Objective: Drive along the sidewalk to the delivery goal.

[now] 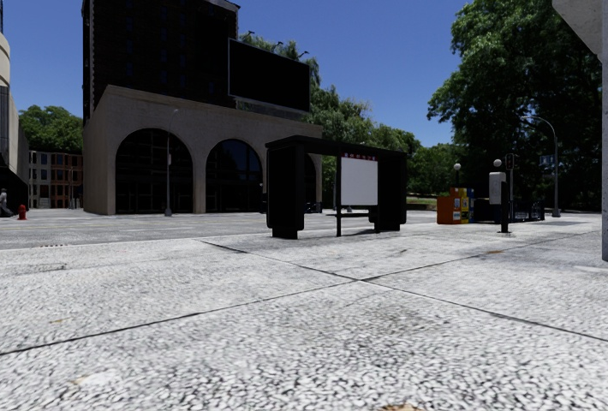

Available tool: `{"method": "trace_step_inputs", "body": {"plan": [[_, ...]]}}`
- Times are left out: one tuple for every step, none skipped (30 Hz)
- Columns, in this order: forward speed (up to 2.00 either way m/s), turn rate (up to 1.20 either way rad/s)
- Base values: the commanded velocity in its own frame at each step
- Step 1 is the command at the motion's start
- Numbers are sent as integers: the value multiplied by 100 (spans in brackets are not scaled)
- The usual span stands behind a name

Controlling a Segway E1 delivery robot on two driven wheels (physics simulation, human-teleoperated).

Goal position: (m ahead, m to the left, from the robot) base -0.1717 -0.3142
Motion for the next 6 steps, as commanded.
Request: {"method": "trace_step_inputs", "body": {"plan": [[0,0],[0,0],[0,0],[0,0],[0,0],[0,0]]}}
